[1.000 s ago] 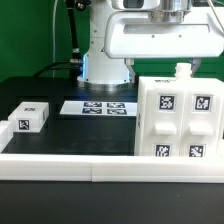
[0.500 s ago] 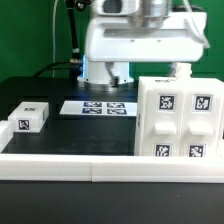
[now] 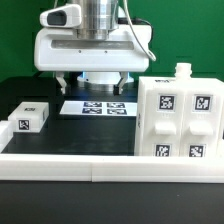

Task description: Assemble cabinet

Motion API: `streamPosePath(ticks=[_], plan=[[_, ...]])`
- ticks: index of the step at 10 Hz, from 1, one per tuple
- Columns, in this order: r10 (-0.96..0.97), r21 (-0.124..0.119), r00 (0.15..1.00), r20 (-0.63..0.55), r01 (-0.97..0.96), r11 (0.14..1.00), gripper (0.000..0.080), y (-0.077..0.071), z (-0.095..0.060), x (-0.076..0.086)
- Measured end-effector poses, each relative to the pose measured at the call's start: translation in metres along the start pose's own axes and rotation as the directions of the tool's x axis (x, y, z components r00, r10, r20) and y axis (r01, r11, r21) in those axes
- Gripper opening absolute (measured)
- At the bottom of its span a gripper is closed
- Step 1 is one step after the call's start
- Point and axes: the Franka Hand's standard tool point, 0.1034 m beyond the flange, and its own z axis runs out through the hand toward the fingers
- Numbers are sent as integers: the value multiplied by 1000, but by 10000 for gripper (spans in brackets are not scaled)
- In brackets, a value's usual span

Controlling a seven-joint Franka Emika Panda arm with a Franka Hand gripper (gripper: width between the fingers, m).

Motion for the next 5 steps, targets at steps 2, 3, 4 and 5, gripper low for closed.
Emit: streamPosePath(ticks=[2, 3, 4, 5], plan=[[3, -4, 1000, 0, -3, 1000, 797, 18, 0, -3], [3, -5, 1000, 1, -3, 1000, 797, 26, 0, -5], [-43, -12, 999, -8, 42, 999, 797, 41, 4, -10], [-44, -19, 999, -10, 43, 999, 797, 61, 12, -21]])
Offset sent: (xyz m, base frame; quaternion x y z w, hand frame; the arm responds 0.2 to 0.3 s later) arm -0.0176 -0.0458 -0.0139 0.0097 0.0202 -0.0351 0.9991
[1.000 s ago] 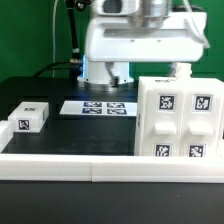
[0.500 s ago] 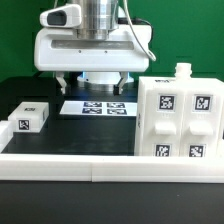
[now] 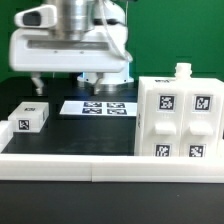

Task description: Assemble cabinet

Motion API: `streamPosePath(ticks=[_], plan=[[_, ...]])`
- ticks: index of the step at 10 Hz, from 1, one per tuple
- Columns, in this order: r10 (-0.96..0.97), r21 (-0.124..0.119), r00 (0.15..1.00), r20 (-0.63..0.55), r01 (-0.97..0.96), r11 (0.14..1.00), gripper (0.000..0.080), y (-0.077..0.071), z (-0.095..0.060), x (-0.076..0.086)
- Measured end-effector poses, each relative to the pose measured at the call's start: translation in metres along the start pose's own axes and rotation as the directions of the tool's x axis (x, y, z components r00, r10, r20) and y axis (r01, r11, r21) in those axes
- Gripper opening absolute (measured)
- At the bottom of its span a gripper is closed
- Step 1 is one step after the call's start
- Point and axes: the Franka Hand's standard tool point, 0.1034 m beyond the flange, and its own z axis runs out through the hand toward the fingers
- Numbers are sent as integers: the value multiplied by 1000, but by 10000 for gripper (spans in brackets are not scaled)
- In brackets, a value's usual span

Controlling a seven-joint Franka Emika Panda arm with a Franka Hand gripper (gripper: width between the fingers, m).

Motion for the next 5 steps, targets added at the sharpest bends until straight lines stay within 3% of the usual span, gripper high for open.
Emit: streamPosePath(ticks=[2, 5], plan=[[13, -4, 1000, 14, -13, 1000, 797, 19, 12, -15], [7, -5, 1000, 26, -7, 1000, 797, 44, 20, -26]])
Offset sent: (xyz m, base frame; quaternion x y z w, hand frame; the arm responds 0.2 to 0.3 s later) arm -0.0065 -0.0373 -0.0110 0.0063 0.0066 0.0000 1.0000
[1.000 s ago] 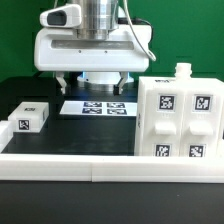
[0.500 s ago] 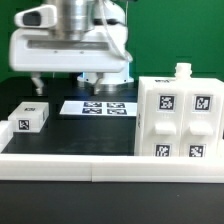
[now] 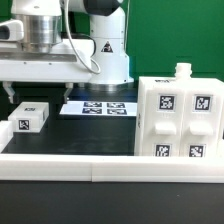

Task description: Assemble cabinet

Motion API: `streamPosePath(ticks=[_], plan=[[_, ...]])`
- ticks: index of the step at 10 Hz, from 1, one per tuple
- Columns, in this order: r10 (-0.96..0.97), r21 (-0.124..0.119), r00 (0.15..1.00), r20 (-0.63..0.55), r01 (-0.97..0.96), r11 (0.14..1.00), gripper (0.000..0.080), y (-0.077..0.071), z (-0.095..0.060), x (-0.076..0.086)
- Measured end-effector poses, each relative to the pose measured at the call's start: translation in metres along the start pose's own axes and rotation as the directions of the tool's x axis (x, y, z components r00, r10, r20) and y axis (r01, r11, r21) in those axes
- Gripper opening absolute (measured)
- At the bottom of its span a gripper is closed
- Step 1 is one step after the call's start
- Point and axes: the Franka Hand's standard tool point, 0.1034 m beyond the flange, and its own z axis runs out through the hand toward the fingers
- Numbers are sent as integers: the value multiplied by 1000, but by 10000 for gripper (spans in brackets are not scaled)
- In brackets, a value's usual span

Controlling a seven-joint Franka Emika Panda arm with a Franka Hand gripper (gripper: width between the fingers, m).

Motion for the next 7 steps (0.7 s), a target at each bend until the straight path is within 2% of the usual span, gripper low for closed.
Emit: streamPosePath(ticks=[2, 7], plan=[[1, -3, 1000, 5, -1, 1000, 797, 11, 5, -5], [-2, -10, 1000, 21, 2, 1000, 797, 11, 21, -12]])
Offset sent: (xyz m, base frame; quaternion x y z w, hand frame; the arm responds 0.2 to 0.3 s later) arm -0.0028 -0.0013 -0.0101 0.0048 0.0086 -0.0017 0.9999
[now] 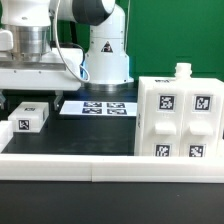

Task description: Assemble cabinet

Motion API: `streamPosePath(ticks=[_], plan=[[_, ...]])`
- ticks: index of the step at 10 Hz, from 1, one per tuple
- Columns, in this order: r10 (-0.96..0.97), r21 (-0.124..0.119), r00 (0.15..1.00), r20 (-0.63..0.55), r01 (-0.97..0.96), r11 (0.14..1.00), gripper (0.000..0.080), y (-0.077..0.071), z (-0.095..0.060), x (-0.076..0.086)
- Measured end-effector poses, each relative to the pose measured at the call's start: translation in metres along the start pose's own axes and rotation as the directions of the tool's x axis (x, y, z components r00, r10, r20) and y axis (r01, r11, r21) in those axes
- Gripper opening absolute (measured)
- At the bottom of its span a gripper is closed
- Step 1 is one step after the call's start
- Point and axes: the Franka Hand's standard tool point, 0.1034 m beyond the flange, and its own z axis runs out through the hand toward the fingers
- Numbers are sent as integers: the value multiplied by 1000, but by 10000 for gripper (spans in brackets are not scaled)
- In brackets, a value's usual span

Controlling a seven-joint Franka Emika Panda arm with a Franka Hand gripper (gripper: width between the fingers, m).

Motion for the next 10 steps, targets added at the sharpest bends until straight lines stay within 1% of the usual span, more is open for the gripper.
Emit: streamPosePath(ticks=[2, 3, 6, 7, 8, 10], plan=[[-1, -11, 1000, 2, 1, 1000, 797, 2, 10, -3], [-1, -11, 1000, 9, 2, 1000, 797, 1, 14, -6], [-4, -10, 1000, 15, 4, 1000, 797, -1, 17, -6], [-5, -10, 1000, 15, 5, 1000, 694, -1, 17, -6], [-5, -10, 1000, 14, 5, 1000, 562, -1, 17, -6], [-5, -10, 1000, 14, 5, 1000, 564, -1, 17, -6]])
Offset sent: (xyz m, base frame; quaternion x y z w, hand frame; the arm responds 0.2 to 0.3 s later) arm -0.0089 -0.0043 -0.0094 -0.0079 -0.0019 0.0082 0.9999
